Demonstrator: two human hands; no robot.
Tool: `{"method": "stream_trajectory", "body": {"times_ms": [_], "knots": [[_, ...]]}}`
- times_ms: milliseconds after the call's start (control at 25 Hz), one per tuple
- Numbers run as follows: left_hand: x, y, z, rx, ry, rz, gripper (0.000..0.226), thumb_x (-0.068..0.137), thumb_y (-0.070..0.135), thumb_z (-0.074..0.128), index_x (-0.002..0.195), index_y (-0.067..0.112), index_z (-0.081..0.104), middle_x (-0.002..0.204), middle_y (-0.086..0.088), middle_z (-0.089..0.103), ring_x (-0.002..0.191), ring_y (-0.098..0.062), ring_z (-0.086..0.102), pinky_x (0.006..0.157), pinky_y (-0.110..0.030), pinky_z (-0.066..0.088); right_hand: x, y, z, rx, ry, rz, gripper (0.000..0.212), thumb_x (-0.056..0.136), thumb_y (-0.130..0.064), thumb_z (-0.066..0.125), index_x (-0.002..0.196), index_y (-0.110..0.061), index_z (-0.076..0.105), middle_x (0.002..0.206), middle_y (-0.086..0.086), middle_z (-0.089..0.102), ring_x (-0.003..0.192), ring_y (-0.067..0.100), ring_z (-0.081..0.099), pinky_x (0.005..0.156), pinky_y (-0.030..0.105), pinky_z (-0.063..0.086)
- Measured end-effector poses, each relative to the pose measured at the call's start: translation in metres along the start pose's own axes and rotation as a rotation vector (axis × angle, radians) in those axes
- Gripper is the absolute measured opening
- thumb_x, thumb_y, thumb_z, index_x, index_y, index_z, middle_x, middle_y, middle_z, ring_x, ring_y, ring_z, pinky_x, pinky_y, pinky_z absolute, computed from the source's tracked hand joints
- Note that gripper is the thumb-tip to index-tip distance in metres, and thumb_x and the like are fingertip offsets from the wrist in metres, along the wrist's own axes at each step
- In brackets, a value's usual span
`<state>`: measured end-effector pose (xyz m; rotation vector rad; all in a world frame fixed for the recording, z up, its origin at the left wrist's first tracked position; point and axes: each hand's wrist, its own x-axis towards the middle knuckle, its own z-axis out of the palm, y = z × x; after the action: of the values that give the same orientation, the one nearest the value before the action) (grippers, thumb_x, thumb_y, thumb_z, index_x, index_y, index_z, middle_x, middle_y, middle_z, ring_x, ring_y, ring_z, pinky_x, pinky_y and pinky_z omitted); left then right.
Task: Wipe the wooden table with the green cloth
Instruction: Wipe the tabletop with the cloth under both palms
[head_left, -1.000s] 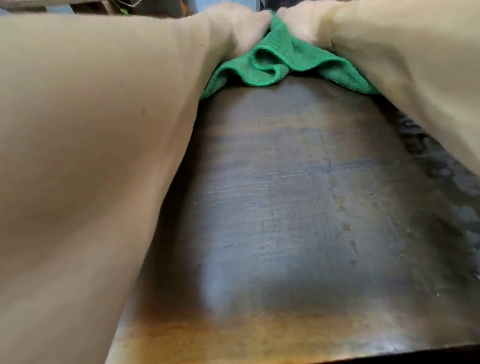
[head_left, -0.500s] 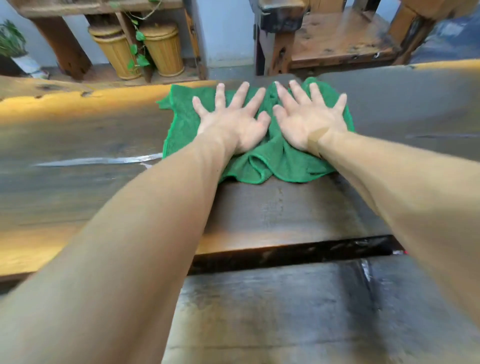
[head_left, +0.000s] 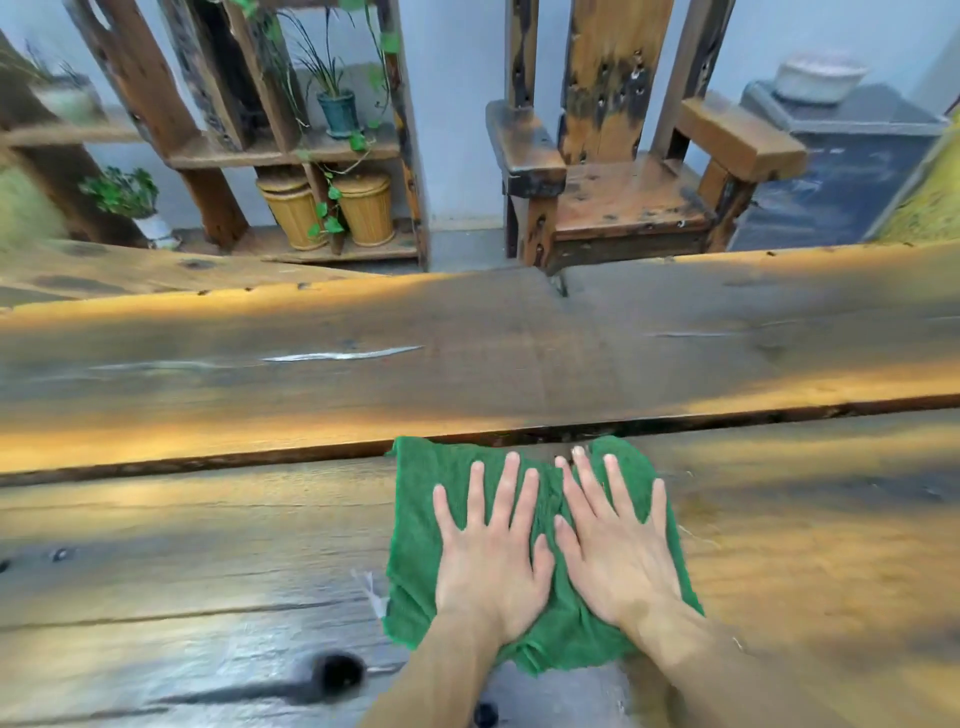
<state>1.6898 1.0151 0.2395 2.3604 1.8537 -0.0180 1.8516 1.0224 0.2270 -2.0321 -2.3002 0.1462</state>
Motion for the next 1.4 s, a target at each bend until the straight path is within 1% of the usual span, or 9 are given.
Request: {"method": "stream_trajectory", "body": {"times_ms": [80,240,440,600,960,1160,1240,1320,1400], "knots": [[-0.051,0.012,0.009,-0.006,0.047,-0.003,0.069,0.091,0.047,0.042,0.153,0.019,0.043,0.164,-0.006,0.03,0.146,-0.041,0.035,0.105,-0.077,0.029,-0.054,-0.005,0.002,-0.009,0.025,-0.011,0.061,0.099,-0.046,0.033,0.155,-0.024,0.037,0.164,-0.002,0.029,0.149,0.03,0.031,0.111,0.069,0.015],[-0.148,0.039,0.019,0.012,0.058,-0.014,0.069,0.091,0.046,0.042,0.154,0.018,0.04,0.165,-0.009,0.028,0.147,-0.041,0.033,0.106,-0.073,0.024,-0.15,-0.015,0.002,-0.034,0.068,-0.054,0.061,0.098,-0.045,0.035,0.156,-0.024,0.035,0.164,-0.001,0.029,0.15,0.031,0.029,0.112,0.067,0.014],[-0.241,0.065,0.032,-0.003,0.035,-0.038,0.072,0.091,0.044,0.041,0.156,0.016,0.034,0.167,-0.01,0.023,0.15,-0.04,0.027,0.11,-0.071,0.025,-0.241,-0.028,0.001,-0.003,0.029,-0.062,0.063,0.097,-0.044,0.036,0.156,-0.023,0.037,0.164,0.0,0.029,0.15,0.033,0.029,0.113,0.066,0.016],[-0.309,0.081,0.039,-0.013,-0.001,-0.018,0.072,0.09,0.044,0.041,0.155,0.013,0.035,0.166,-0.012,0.023,0.149,-0.042,0.027,0.109,-0.069,0.024,-0.311,-0.036,-0.001,0.005,0.005,-0.059,0.064,0.096,-0.045,0.038,0.156,-0.025,0.035,0.165,0.001,0.026,0.151,0.034,0.025,0.113,0.065,0.017],[-0.481,0.122,0.053,0.003,-0.001,-0.025,0.073,0.09,0.049,0.044,0.156,0.018,0.035,0.167,-0.008,0.023,0.15,-0.039,0.026,0.111,-0.066,0.023,-0.488,-0.051,-0.002,-0.004,-0.016,-0.066,0.065,0.097,-0.05,0.038,0.158,-0.029,0.03,0.167,-0.002,0.024,0.152,0.033,0.022,0.115,0.064,0.015],[-0.541,0.137,0.058,0.001,-0.046,-0.016,0.071,0.089,0.051,0.045,0.153,0.02,0.042,0.165,-0.006,0.027,0.147,-0.04,0.034,0.109,-0.068,0.027,-0.553,-0.044,-0.006,-0.002,-0.082,-0.062,0.065,0.095,-0.054,0.041,0.155,-0.031,0.037,0.165,0.0,0.029,0.151,0.032,0.026,0.112,0.065,0.02],[-0.554,0.136,0.059,0.029,-0.065,0.009,0.067,0.094,0.052,0.04,0.154,0.022,0.04,0.166,-0.005,0.025,0.146,-0.04,0.035,0.108,-0.069,0.029,-0.569,-0.033,-0.007,-0.011,-0.099,-0.058,0.064,0.097,-0.058,0.038,0.156,-0.034,0.034,0.165,-0.002,0.028,0.152,0.03,0.022,0.112,0.066,0.021],[-0.56,0.137,0.059,0.022,-0.072,-0.013,0.062,0.101,0.054,0.028,0.156,0.026,0.037,0.167,-0.004,0.023,0.147,-0.039,0.033,0.109,-0.071,0.028,-0.582,-0.016,-0.009,-0.033,-0.107,-0.011,0.064,0.1,-0.062,0.029,0.158,-0.036,0.028,0.166,-0.003,0.024,0.153,0.03,0.02,0.114,0.068,0.016],[-0.564,0.142,0.061,0.015,-0.066,-0.071,0.062,0.1,0.06,0.023,0.155,0.033,0.037,0.167,-0.008,0.023,0.147,-0.041,0.032,0.108,-0.076,0.022,-0.591,0.003,-0.012,-0.026,-0.111,0.073,0.069,0.1,-0.067,0.024,0.16,-0.034,0.021,0.168,-0.003,0.021,0.153,0.028,0.018,0.115,0.068,0.01]]}}
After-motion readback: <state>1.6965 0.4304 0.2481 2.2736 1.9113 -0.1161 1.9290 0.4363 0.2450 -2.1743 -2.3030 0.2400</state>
